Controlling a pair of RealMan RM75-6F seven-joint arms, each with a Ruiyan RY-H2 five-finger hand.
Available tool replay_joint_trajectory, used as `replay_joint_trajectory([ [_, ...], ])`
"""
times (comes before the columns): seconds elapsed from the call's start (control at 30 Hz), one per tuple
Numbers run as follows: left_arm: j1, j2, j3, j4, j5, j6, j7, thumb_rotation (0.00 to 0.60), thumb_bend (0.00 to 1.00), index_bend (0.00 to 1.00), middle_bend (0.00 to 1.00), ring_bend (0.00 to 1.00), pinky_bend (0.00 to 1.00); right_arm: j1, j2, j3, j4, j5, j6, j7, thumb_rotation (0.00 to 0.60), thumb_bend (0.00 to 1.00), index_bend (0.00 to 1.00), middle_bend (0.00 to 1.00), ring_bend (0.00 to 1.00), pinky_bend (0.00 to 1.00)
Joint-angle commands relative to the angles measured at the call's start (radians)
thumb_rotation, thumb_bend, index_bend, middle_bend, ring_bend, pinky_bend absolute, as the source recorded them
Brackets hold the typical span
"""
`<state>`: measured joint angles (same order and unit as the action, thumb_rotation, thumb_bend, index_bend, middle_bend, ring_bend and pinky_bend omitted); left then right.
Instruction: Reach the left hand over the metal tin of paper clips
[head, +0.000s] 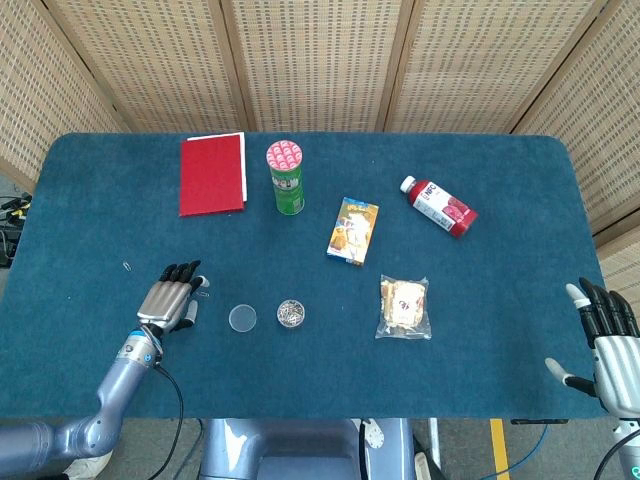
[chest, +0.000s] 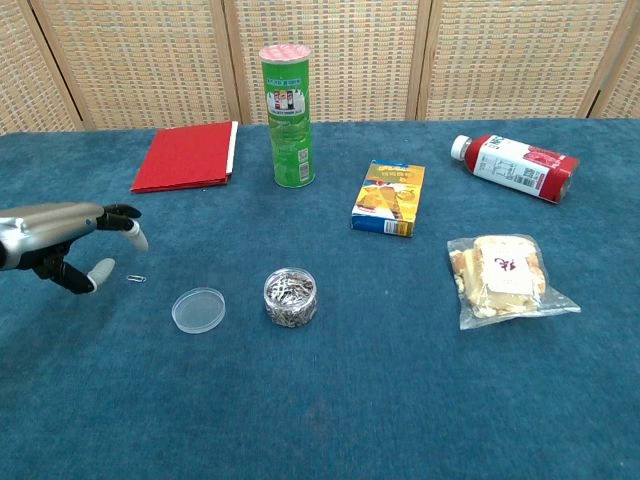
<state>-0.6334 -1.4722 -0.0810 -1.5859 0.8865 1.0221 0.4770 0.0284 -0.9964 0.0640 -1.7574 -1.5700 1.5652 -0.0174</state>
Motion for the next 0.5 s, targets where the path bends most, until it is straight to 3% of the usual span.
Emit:
replay_joint_trajectory([
  [0.03, 0.014, -0.037, -0.015, 0.093, 0.089, 0.055, -0.049, 0.6, 0.19, 0.32, 0.0, 0.0, 0.0, 0.0, 0.0, 0.0, 0.0, 0.0, 0.0, 0.0, 0.6, 0.0, 0.0, 0.0, 0.0, 0.0],
  [0.23, 0.009, -0.092, -0.026, 0.183, 0.103, 0.037, -0.073, 0.6, 0.15, 0.43, 0.0, 0.0, 0.0, 0.001, 0.002, 0.002, 0.001, 0.006, -0.001, 0.008, 0.6, 0.0, 0.0, 0.0, 0.0, 0.0],
  [0.5, 0.007, -0.111, -0.034, 0.216, 0.094, 0.011, -0.07, 0.6, 0.23, 0.47, 0.0, 0.0, 0.0, 0.004, 0.005, 0.003, 0.001, 0.009, -0.008, 0.015, 0.6, 0.0, 0.0, 0.0, 0.0, 0.0],
])
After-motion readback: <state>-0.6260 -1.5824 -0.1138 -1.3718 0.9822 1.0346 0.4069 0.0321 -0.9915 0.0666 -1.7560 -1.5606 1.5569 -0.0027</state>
